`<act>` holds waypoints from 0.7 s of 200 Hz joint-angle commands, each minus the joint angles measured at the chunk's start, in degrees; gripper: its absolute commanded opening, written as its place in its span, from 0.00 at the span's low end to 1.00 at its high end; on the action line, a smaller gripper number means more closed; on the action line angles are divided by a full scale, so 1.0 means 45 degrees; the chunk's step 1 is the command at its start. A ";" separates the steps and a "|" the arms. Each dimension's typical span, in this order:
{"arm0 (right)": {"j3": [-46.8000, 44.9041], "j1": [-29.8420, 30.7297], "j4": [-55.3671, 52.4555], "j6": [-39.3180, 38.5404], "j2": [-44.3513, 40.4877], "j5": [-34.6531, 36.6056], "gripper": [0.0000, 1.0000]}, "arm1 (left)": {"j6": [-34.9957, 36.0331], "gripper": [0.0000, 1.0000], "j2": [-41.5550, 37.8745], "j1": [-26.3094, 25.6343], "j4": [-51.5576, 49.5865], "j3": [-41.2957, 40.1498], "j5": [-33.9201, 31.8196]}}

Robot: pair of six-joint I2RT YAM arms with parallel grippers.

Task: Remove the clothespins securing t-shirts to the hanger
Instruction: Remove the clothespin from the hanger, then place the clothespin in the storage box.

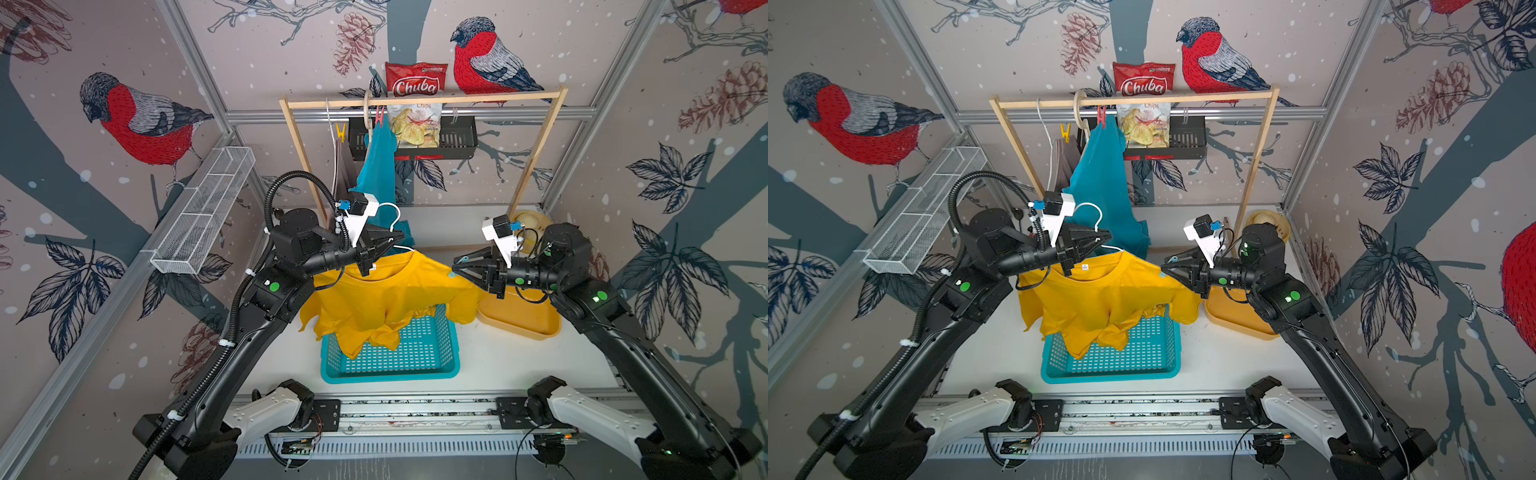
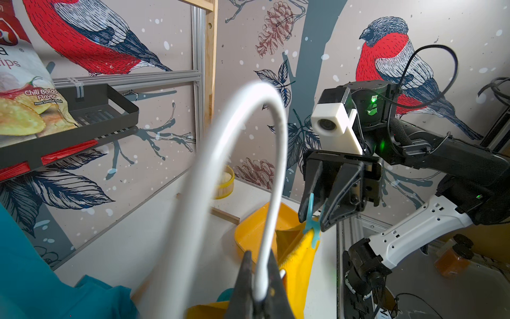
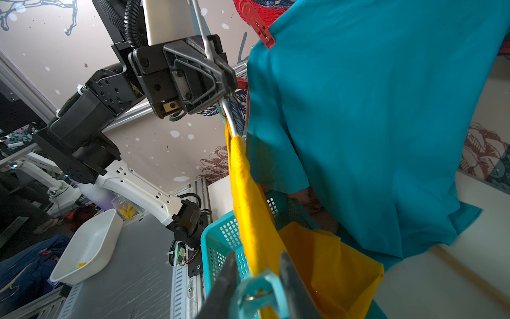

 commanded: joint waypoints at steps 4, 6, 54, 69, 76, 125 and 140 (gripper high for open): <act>0.0119 -0.0007 0.0089 -0.0114 -0.0029 0.0289 0.05 | -0.0017 0.00 0.0050 0.0047 0.0834 0.0035 0.0231; 0.0110 -0.0002 0.0090 -0.0115 -0.0033 0.0320 0.05 | -0.0013 0.00 0.0060 0.0049 0.0831 0.0034 0.0223; 0.0222 -0.0007 0.0097 -0.0123 -0.0124 0.1387 0.00 | 0.0281 0.00 0.0090 0.0057 0.0593 0.0056 -0.0217; 0.0447 -0.0008 0.0004 -0.0138 -0.0239 0.2500 0.00 | 0.0498 0.00 0.0069 0.0058 0.0351 0.0114 -0.0773; 0.0564 -0.0024 -0.0016 -0.0102 -0.0314 0.3359 0.00 | 0.0596 0.00 0.0051 0.0068 0.0187 0.0140 -0.1102; 0.0788 -0.0868 -0.1039 0.0637 -0.0418 0.9785 0.00 | 0.1436 0.00 -0.0273 0.0071 -0.0427 0.0299 -0.3185; 0.0511 -0.1648 -0.1695 0.1214 0.0059 1.1338 0.00 | 0.1688 0.00 -0.0423 0.0073 -0.0455 0.0504 -0.3491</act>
